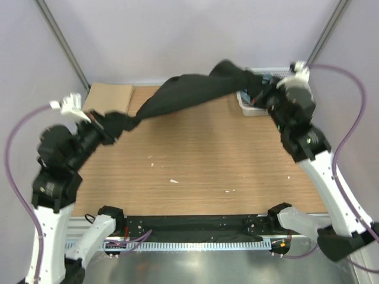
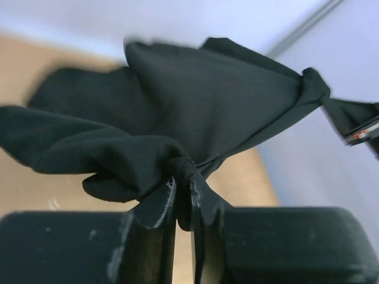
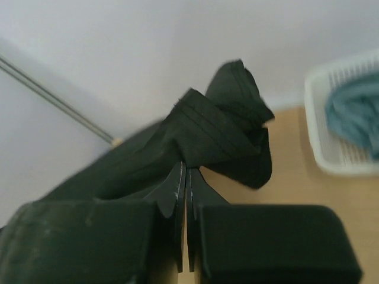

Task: Fold and stack the t-shirts
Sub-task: Flatten the tshirt out

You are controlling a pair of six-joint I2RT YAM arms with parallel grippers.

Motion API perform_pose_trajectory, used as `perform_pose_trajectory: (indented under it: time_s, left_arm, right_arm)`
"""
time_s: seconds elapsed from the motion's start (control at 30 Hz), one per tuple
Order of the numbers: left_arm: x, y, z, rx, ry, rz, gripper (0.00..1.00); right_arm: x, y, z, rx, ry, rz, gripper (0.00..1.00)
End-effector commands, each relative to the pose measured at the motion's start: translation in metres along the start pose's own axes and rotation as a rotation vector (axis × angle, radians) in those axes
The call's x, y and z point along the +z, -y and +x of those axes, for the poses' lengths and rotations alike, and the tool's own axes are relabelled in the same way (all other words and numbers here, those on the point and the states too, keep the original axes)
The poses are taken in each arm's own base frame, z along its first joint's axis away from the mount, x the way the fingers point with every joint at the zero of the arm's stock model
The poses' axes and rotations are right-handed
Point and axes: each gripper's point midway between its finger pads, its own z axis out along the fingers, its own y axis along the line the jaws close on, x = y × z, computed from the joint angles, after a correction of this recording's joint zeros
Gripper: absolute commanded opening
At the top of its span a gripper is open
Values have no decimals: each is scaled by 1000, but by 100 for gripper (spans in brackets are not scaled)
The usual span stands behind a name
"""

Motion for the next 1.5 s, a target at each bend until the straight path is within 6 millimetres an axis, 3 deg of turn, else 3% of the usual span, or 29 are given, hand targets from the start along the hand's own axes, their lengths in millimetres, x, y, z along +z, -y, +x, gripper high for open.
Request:
perform_pose_trajectory:
  time_s: [0.0,0.03,0.07,0.1,0.13,0.17,0.27,0.37,0.43,0.57,0.63,0.7,0.77,0.9,1.1,1.3,1.47]
  left_arm:
    - [-10,-40,136,-296,-305,-36,15]
    - [-20,-47,163,-365,-350,-43,25]
    - [-33,-60,194,-426,-415,-92,41]
    - [-52,-70,219,-471,-412,-106,45]
    - [-61,-75,227,-490,-397,-119,49]
    - [-71,-86,235,-505,-378,-174,61]
    - [-89,-83,220,-492,-273,-147,73]
    - [-82,-88,225,-468,-342,-196,69]
    - [-68,-97,234,-423,-421,-243,65]
    - [-30,-118,228,-331,-475,-346,62]
    - [-11,-125,226,-308,-490,-364,62]
    - [18,-133,229,-272,-531,-374,61]
    - [40,-144,231,-227,-579,-406,51]
    - [53,-170,226,-77,-646,-486,48]
    - [60,-174,232,-94,-666,-461,48]
    - [60,-182,240,-136,-699,-459,48]
    - [61,-186,231,-137,-682,-456,47]
  right_arm:
    - [-38,76,122,71,-273,190,5]
    - [-60,95,149,72,-352,245,10]
    - [-81,103,160,78,-377,248,25]
    - [-101,128,201,64,-472,301,34]
    - [-123,142,224,53,-562,339,48]
    - [-143,154,241,55,-606,365,52]
    - [-171,170,261,68,-660,412,65]
    - [-158,170,253,63,-601,405,69]
    - [-137,168,254,35,-605,403,69]
    - [-91,168,258,-61,-651,407,68]
    - [-68,178,276,-85,-715,426,63]
    - [-49,171,282,-72,-744,392,57]
    - [-34,182,300,-78,-782,415,47]
    - [-9,186,319,-58,-818,421,40]
    - [2,196,353,-66,-930,424,40]
    - [-8,204,356,-95,-963,453,33]
    - [-19,213,358,-134,-969,468,39]
